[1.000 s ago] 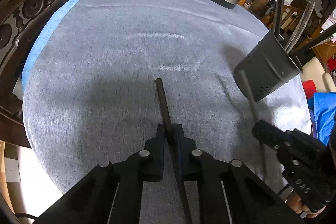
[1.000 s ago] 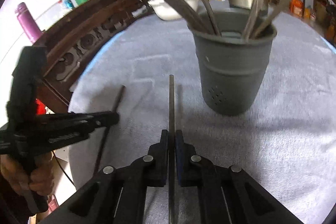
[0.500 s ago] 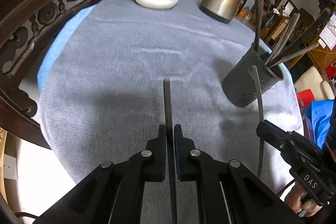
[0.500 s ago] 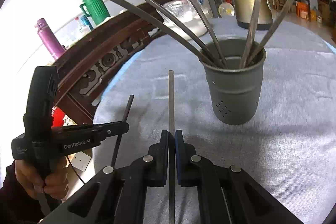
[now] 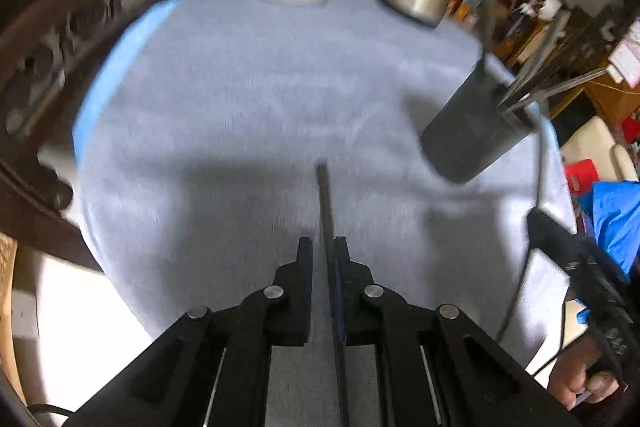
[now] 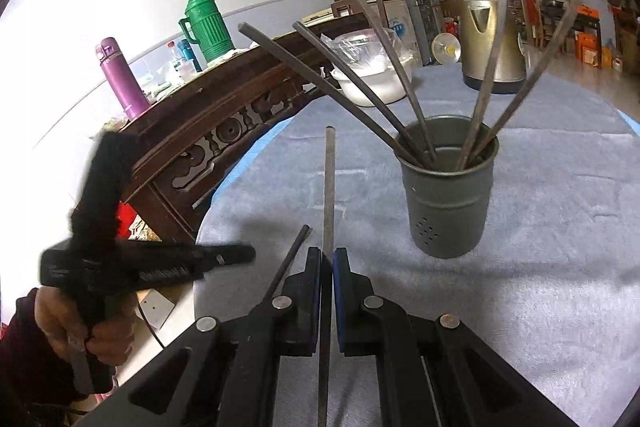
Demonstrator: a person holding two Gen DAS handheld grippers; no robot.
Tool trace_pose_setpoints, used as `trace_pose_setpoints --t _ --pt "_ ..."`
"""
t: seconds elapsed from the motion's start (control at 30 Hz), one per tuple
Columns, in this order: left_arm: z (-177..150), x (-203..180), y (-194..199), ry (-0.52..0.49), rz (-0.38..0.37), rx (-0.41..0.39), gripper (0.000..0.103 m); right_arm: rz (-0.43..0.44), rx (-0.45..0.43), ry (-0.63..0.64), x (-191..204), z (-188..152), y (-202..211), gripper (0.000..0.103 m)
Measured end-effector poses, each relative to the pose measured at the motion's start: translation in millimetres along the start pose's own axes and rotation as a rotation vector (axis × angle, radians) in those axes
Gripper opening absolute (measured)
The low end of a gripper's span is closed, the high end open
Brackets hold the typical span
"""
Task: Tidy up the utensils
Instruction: 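Carry the dark stick upright with the right gripper toward the holder cup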
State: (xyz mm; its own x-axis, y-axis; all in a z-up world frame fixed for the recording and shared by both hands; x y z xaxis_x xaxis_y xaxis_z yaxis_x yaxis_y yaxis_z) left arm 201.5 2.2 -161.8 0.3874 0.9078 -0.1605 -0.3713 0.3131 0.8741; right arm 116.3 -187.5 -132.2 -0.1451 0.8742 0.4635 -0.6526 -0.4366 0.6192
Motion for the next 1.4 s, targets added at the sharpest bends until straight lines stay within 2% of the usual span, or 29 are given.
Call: trace_pose_setpoints --t 0.03,0.1,0.13,0.2,0.33,0.37,0.4,0.47,0.63,0.8,1.07,1.27,1.4 --pt "-1.5 0.2 -6.8 0.008 -0.017 0.019 0.011 0.000 0.001 -0.003 -0.5 0.3 -1.8 0.007" --pt "-3.9 0.8 -18.4 0.031 -0.034 0.057 0.027 0.000 0.002 -0.007 -2.7 -0.8 -0.6 0.007" --pt "-4.2 1.6 -23.0 0.047 -0.039 0.068 0.031 0.002 0.002 -0.008 -3.5 -1.1 0.2 0.007" --pt "-0.6 1.0 -25.7 0.048 -0.039 0.052 0.034 0.001 -0.003 -0.007 -4.3 -1.0 1.5 0.007" --pt "8.2 -1.1 -31.0 0.025 -0.029 0.045 0.034 0.006 -0.013 -0.014 -6.8 -0.4 6.7 0.007" --pt "9.0 -1.2 -30.9 0.018 -0.024 0.040 0.033 0.006 -0.018 -0.014 -7.7 -0.3 8.2 0.007" --pt "10.0 -1.9 -31.5 0.009 -0.022 0.036 0.021 0.008 -0.024 -0.015 -8.7 0.1 10.3 0.007" --pt "8.6 -3.4 -34.1 -0.004 -0.015 0.035 0.008 0.008 -0.038 -0.015 -11.4 1.4 16.3 0.007" --pt "5.5 -5.6 -26.5 0.012 -0.006 -0.013 0.007 0.003 -0.093 -0.009 -14.7 9.1 31.7 0.007" --pt "7.7 -10.7 -2.4 0.007 0.006 -0.082 0.006 -0.014 -0.157 -0.012 -21.3 18.2 50.7 0.007" --pt "22.8 -25.7 58.0 -0.020 -0.007 -0.253 0.006 -0.016 -0.276 -0.036 -29.5 37.4 83.9 0.007" --pt "30.5 -31.4 72.3 -0.037 -0.023 -0.298 0.006 -0.087 -0.216 -0.052 -41.4 38.8 77.1 0.008" --pt "27.2 -34.2 73.9 -0.035 -0.023 -0.307 0.006 -0.229 -0.101 -0.136 -81.0 37.4 63.8 0.009"
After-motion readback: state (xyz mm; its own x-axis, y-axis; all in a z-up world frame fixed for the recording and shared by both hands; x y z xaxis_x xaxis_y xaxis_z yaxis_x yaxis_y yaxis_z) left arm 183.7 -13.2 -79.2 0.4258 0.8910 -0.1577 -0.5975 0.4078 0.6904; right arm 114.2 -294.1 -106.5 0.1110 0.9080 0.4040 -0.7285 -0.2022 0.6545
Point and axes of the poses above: each gripper's, at about its wrist camera, not at the fingertips, and y roughly against the way its jaws point, x to its left, z to its top, the point moved 3 cm from there along -y, roughly the way its jaws point, and after that the axes turned 12 degrees about -y, right-handed, at the moved point
